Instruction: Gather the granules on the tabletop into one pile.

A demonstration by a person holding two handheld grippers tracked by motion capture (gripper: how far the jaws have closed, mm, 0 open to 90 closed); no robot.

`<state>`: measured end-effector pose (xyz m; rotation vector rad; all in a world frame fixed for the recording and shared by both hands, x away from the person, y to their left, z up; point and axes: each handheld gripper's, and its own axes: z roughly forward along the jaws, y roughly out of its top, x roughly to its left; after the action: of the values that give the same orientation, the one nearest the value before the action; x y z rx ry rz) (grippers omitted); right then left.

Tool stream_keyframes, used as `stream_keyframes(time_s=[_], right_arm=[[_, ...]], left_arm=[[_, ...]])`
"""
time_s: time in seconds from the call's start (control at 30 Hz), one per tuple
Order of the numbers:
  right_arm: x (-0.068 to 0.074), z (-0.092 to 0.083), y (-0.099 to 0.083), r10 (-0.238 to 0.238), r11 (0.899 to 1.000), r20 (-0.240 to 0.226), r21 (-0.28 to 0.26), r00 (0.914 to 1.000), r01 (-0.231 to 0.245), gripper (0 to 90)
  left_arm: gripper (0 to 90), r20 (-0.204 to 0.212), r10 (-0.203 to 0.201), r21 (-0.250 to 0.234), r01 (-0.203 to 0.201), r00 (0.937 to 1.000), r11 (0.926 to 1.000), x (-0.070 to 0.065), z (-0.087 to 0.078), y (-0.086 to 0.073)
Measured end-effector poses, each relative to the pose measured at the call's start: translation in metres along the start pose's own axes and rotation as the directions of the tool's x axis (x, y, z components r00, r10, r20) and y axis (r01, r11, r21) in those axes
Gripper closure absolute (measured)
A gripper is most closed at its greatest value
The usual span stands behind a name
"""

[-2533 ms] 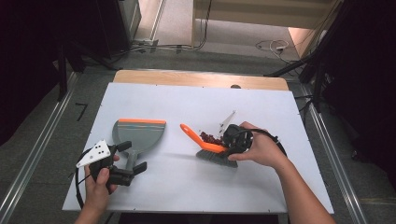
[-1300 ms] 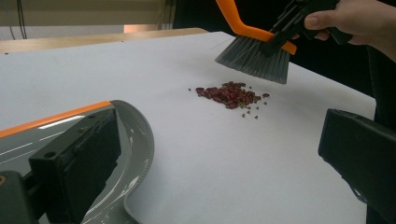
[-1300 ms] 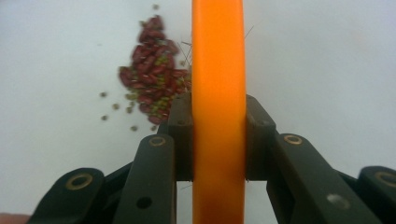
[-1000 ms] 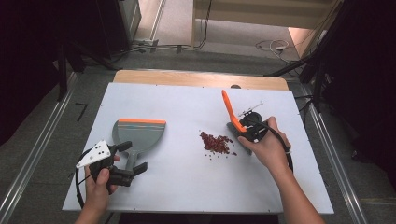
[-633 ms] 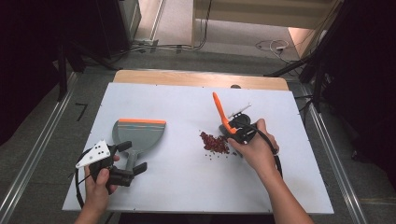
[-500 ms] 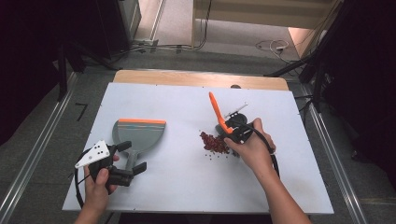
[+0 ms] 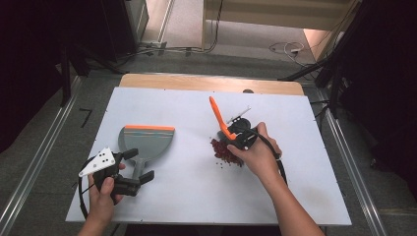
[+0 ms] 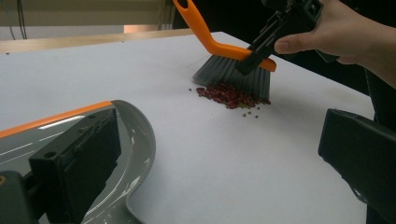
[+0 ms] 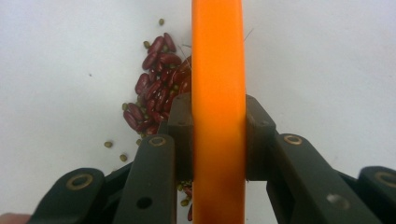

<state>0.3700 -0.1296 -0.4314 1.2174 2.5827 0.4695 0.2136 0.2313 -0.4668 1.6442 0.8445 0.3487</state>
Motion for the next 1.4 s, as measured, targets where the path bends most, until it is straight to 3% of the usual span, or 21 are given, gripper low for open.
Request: stream_keyframes(time_s=[0.17,0.23,0.33,0.37,0.4,0.43,0.47,0.57,0.7,0.83,0.87,0.9,1.0,1.03,1.07,1.1,1.13,1.2,1.23,1.37,1.4], right_arm=[[-0.002,-0.004,0.002,-0.048,0.999,0.003,-0.007,0.9988,0.048,68.5],[-0.006,-0.009,0.004,-0.089,0.996,0.002,-0.030,0.9960,0.089,68.5],[-0.006,-0.011,0.010,-0.175,0.983,0.051,-0.045,0.9832,0.177,68.4],[-0.007,-0.010,0.012,-0.207,0.977,0.054,-0.042,0.9767,0.210,68.5],[-0.008,-0.007,0.014,-0.258,0.964,0.058,-0.045,0.9644,0.261,68.5],[-0.008,-0.004,0.015,-0.329,0.941,0.075,-0.053,0.9412,0.334,68.4],[-0.008,0.000,0.017,-0.371,0.925,0.089,-0.053,0.9244,0.376,68.5],[-0.007,0.010,0.020,-0.423,0.902,0.107,-0.048,0.8996,0.430,68.4],[-0.003,0.015,0.019,-0.457,0.886,0.076,-0.045,0.8860,0.461,68.4],[0.002,0.013,0.015,-0.502,0.862,0.073,-0.035,0.8618,0.505,68.4],[0.002,0.011,0.013,-0.509,0.858,0.071,-0.030,0.8576,0.512,68.5],[0.003,0.010,0.012,-0.509,0.859,0.052,-0.030,0.8590,0.511,68.5],[0.002,0.006,0.009,-0.537,0.843,0.035,-0.033,0.8432,0.538,68.5],[0.003,0.006,0.008,-0.529,0.848,0.034,-0.034,0.8481,0.530,68.5],[0.002,0.005,0.008,-0.535,0.844,0.038,-0.037,0.8442,0.536,68.4],[0.001,0.003,0.008,-0.528,0.848,0.039,-0.043,0.8486,0.529,68.4],[0.001,0.002,0.008,-0.510,0.858,0.039,-0.047,0.8591,0.512,68.4],[-0.002,0.000,0.008,-0.506,0.859,0.044,-0.067,0.8615,0.508,68.4],[-0.003,-0.001,0.010,-0.517,0.851,0.054,-0.077,0.8541,0.520,68.4],[-0.001,-0.006,0.009,-0.498,0.861,0.057,-0.087,0.8652,0.501,68.4],[0.000,-0.009,0.008,-0.485,0.868,0.049,-0.095,0.8731,0.488,68.4]], left_arm=[[0.0,0.000,0.000,-0.001,0.000,1.0000,1.0000,0.000,-0.001,0.000],[0.0,-0.002,0.000,0.000,0.000,1.0000,1.0000,0.001,0.000,0.000],[0.0,0.000,0.000,-0.001,0.000,1.0000,1.0000,0.000,0.001,0.000],[0.0,0.001,0.002,0.000,-0.002,1.0000,1.0000,0.000,0.001,0.000],[0.0,0.002,0.001,0.000,-0.001,1.0000,1.0000,0.000,0.001,0.000],[0.0,0.001,0.001,0.001,-0.001,1.0000,1.0000,-0.001,0.001,0.000],[0.0,0.000,0.001,0.001,-0.001,1.0000,1.0000,0.000,0.001,0.000],[0.0,-0.001,0.000,0.001,0.000,1.0000,1.0000,0.000,-0.001,0.000],[0.0,-0.003,0.001,0.002,-0.001,1.0000,1.0000,0.001,-0.001,0.000],[0.0,-0.003,0.001,0.000,-0.001,1.0000,1.0000,0.001,-0.001,0.000],[0.0,-0.002,0.001,0.000,-0.001,1.0000,1.0000,0.001,-0.001,0.000],[0.0,-0.002,0.001,-0.002,-0.001,1.0000,1.0000,0.001,-0.001,0.000],[0.0,-0.001,0.002,-0.002,-0.002,1.0000,1.0000,0.000,-0.001,0.000],[0.0,0.000,0.003,-0.002,-0.003,1.0000,1.0000,0.000,-0.001,0.000],[0.0,-0.001,0.005,0.000,-0.005,1.0000,1.0000,0.000,0.000,0.000],[0.0,-0.002,0.005,0.001,-0.005,1.0000,1.0000,0.000,0.000,0.000],[0.0,-0.002,0.006,0.002,-0.006,1.0000,1.0000,0.000,0.000,0.000],[0.0,-0.003,0.005,0.002,-0.005,1.0000,1.0000,0.000,0.000,0.000],[0.0,-0.003,0.003,0.003,-0.003,1.0000,1.0000,0.000,0.000,0.000],[0.0,-0.003,0.001,0.002,-0.001,1.0000,1.0000,0.000,0.000,0.000],[0.0,-0.002,0.001,0.002,-0.001,1.0000,1.0000,0.001,0.000,0.000]])
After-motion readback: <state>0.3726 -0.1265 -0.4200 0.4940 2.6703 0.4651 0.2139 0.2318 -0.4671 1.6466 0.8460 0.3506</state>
